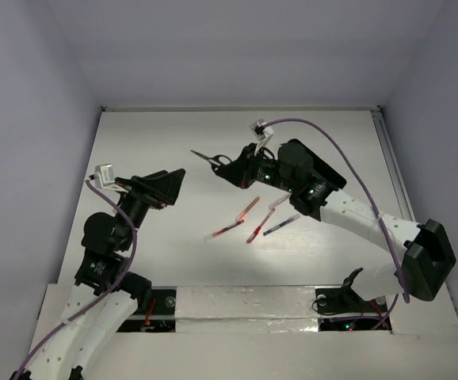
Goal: Sort the stationery into containers
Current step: Place the scissors in the storage box, then pick up the pen from the center of the board.
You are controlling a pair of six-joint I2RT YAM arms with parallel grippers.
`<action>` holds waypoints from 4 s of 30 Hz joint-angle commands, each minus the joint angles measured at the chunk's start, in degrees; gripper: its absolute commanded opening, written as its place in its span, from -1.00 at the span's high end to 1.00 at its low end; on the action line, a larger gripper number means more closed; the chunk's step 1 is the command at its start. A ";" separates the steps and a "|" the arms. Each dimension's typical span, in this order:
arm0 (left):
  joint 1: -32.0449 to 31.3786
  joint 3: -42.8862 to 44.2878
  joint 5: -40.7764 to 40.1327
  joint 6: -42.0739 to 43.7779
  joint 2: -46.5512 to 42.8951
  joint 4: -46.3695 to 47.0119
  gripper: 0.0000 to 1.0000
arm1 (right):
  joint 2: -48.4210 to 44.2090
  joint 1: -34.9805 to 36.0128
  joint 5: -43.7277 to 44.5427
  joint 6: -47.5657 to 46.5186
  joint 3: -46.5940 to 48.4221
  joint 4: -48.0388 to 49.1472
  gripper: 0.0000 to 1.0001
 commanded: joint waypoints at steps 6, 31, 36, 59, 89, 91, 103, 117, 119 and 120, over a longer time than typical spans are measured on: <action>-0.18 9.49 -1.64 17.37 -1.86 -17.93 -0.98 | -2.69 -20.68 3.39 -14.42 12.35 -41.29 1.00; -5.46 7.39 4.27 25.75 -3.61 -23.39 -0.98 | 12.25 -35.03 28.27 -22.26 30.82 -80.25 1.00; -6.51 7.39 3.66 25.75 -4.14 -23.47 -0.98 | 15.24 -35.03 27.57 -23.13 33.98 -82.45 1.00; -6.51 7.56 2.42 25.49 -3.44 -24.00 -0.98 | 22.10 -35.56 27.12 -22.26 42.59 -80.35 0.05; -2.38 7.30 3.30 25.75 1.30 -23.39 -0.98 | 18.58 -7.43 16.05 -3.81 9.82 -43.18 -0.01; -1.86 7.30 3.48 25.84 1.48 -23.39 -0.98 | 19.63 -7.43 17.89 -2.92 8.59 -40.45 -0.01; -1.85 7.21 3.92 25.84 1.13 -23.21 -0.98 | 27.63 -7.43 22.99 -0.63 12.10 -36.66 0.06; -1.85 7.12 4.01 25.84 0.78 -23.21 -0.98 | 34.57 -7.43 29.32 -4.41 18.95 -41.05 0.25; -1.85 7.12 3.92 25.93 0.60 -23.21 -0.98 | 36.06 -7.43 29.59 -5.02 20.79 -41.93 0.25; -1.85 7.21 3.83 25.93 0.52 -23.21 -0.98 | 36.59 -7.43 29.76 -5.12 21.41 -42.81 0.28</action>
